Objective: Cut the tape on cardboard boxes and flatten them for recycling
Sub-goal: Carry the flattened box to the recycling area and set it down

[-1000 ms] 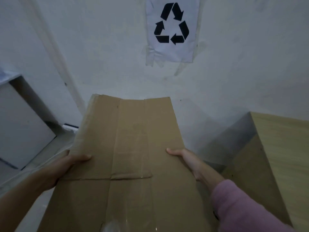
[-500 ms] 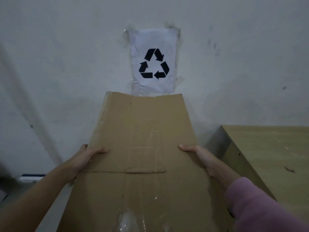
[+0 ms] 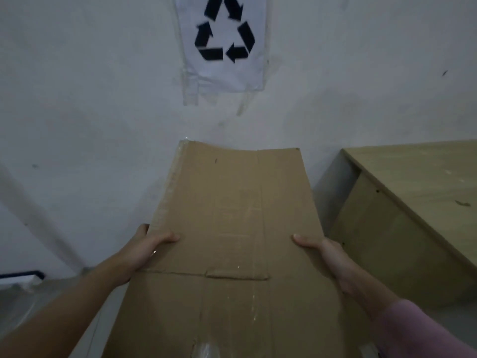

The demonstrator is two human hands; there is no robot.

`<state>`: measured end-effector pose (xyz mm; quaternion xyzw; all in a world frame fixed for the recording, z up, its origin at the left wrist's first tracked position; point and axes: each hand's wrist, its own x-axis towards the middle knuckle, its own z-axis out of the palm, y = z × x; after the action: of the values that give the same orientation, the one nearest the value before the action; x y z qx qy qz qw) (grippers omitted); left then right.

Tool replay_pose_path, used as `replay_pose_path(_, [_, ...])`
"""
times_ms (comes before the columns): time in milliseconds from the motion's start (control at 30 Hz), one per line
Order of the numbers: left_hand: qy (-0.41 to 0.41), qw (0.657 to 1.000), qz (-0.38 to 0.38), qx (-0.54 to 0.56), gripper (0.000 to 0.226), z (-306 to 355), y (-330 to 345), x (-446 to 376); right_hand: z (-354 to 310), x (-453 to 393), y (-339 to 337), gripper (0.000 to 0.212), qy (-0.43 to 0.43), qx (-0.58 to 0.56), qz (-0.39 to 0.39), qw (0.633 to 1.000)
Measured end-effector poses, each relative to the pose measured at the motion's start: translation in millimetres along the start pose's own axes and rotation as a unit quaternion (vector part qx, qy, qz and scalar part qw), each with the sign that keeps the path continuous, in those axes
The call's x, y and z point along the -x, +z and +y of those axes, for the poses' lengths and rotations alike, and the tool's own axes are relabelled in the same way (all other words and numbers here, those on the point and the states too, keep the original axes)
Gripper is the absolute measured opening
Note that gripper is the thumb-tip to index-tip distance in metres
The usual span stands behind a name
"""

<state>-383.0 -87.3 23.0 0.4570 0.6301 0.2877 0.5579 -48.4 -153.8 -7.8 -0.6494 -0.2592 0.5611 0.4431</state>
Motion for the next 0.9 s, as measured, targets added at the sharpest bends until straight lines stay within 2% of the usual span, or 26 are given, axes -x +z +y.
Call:
replay_pose_path(100, [0.012,1.0,-0.005,-0.002,0.079,-60,18,-40,55,-45,-1,0.042,-0.015,-0.004,0.011,1.0])
replay_pose_path(200, [0.031,0.999,0.008,-0.011,0.09,-128,38,-80,121,-91,-4,0.042,-0.024,-0.007,0.008,1.0])
replay_pose_path(333, [0.054,0.998,0.017,-0.005,0.085,-213,60,-134,210,-155,-7,0.049,-0.034,-0.015,-0.003,0.999])
replay_pose_path(433, [0.063,0.998,0.029,-0.004,0.077,-270,74,-171,264,-199,-5,0.044,-0.04,-0.008,-0.01,0.999])
replay_pose_path(567, [0.071,0.997,0.033,0.001,0.09,-340,89,-218,314,-258,-1,0.037,-0.042,0.016,-0.027,0.999])
replay_pose_path(700, [0.071,0.996,0.04,0.022,0.084,-397,105,-258,357,-319,-1,0.046,-0.033,0.039,-0.06,0.997])
replay_pose_path(800, [0.082,0.996,0.041,0.023,0.088,-431,118,-279,389,-350,-5,0.063,-0.026,0.055,-0.075,0.995])
replay_pose_path(900, [0.074,0.995,0.056,0.04,0.095,-468,129,-298,423,-371,-10,0.064,-0.014,0.05,-0.085,0.995])
